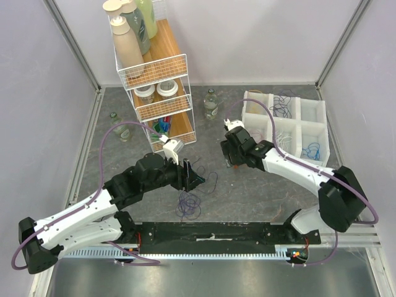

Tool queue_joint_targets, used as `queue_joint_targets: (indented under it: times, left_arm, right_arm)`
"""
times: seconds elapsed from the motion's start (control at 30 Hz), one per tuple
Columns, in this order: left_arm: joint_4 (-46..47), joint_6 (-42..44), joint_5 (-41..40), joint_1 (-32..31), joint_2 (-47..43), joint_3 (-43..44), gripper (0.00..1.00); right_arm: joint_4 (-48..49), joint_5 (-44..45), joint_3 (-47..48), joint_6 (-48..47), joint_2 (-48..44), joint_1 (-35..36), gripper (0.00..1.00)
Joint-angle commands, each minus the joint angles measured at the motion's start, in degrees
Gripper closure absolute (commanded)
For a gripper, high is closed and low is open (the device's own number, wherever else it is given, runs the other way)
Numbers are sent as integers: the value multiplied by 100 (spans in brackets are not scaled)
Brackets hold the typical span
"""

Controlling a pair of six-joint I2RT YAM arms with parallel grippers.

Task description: Untangle the cables

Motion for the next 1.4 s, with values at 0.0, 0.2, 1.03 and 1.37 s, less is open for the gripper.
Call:
queue_joint_targets:
  times: [0.0, 0.2, 1.03, 1.37]
  left_arm:
    - [276, -232, 264, 16, 30, 7, 31]
    - [249, -329, 282, 16, -75, -72, 31]
    - [162, -101, 203, 8, -102, -169, 34]
    - [-58, 285, 186, 16, -154, -99, 29]
  right_arm:
    - [310, 521, -152, 1339, 325, -74, 28]
    - [731, 740, -424, 2255, 615, 66, 29]
    - [671, 1627, -100, 1219, -1026, 718, 100]
    - [1004, 1954, 1463, 604, -266, -2884, 100]
